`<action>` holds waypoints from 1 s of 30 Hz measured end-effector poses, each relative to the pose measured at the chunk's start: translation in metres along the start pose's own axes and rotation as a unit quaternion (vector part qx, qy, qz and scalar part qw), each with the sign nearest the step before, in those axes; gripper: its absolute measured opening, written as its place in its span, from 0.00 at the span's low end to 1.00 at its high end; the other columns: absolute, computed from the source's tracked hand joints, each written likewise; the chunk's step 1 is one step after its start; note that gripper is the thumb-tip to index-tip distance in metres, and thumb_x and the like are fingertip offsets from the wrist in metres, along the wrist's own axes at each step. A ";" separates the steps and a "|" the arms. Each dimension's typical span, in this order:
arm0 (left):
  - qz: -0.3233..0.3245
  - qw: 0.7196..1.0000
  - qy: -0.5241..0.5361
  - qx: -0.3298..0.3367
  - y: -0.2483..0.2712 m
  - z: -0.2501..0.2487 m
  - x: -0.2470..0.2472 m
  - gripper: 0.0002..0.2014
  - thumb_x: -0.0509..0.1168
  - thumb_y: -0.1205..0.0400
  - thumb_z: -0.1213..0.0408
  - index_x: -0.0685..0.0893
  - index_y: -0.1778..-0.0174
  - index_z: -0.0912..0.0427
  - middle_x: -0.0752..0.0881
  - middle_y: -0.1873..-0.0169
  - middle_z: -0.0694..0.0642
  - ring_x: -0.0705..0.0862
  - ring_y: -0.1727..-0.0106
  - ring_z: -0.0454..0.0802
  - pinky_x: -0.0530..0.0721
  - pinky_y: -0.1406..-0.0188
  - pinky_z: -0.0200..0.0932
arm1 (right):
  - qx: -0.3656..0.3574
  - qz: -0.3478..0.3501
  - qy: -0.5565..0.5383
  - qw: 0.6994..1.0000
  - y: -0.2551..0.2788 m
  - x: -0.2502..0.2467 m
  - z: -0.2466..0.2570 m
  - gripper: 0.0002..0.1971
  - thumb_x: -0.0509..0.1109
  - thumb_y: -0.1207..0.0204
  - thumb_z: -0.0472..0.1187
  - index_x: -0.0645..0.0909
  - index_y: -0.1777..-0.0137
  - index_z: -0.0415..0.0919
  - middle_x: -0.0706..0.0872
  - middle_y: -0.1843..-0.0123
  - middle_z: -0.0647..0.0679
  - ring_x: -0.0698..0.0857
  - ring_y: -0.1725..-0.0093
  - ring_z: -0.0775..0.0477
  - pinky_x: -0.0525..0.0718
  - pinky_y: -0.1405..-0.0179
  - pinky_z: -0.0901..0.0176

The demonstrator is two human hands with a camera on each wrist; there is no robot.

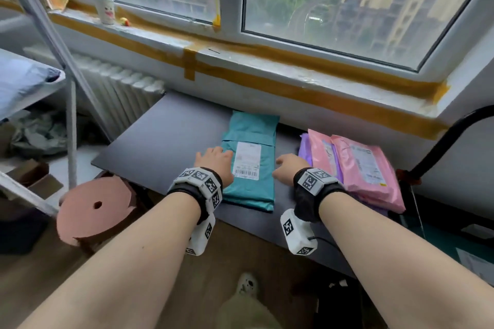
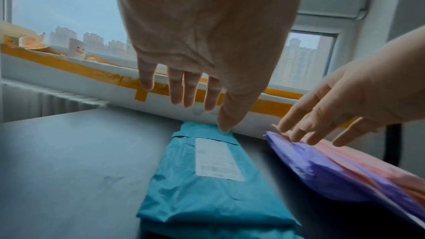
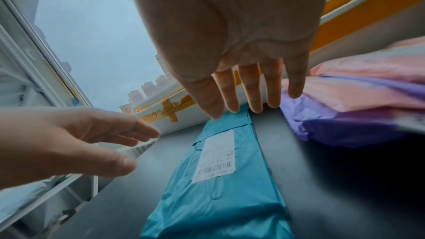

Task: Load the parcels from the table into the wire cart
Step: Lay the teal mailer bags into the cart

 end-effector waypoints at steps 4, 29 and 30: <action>0.043 0.999 0.005 -0.026 -0.059 0.025 0.012 0.26 0.60 0.18 0.58 0.67 0.23 0.54 0.70 0.26 0.57 0.68 0.25 0.57 0.67 0.28 0.55 | 0.007 0.029 -0.013 0.999 -0.068 0.006 0.010 0.16 0.60 0.20 0.37 0.78 0.34 0.37 0.81 0.34 0.40 0.79 0.31 0.39 0.77 0.40 0.58; 0.058 0.919 0.281 -0.269 -0.203 0.126 0.020 0.14 0.55 0.16 0.70 0.78 0.37 0.66 0.81 0.36 0.66 0.78 0.35 0.65 0.75 0.41 0.48 | 0.177 0.052 -0.195 0.963 -0.223 0.008 0.014 0.14 0.63 0.28 0.36 0.76 0.42 0.40 0.89 0.49 0.37 0.88 0.48 0.38 0.87 0.44 0.48; 0.069 0.918 0.291 -0.262 -0.204 0.129 0.023 0.13 0.55 0.16 0.70 0.78 0.37 0.66 0.81 0.36 0.67 0.78 0.35 0.65 0.74 0.42 0.48 | 0.178 0.054 -0.226 0.956 -0.224 0.012 0.020 0.09 0.63 0.28 0.35 0.77 0.48 0.39 0.89 0.53 0.39 0.88 0.52 0.39 0.87 0.45 0.47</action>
Point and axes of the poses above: each hand's wrist, its own y-axis away from the middle knuckle, its own x-axis out of the palm, z = x × y, the point moved 6 cm from there along -y, towards the middle knuckle
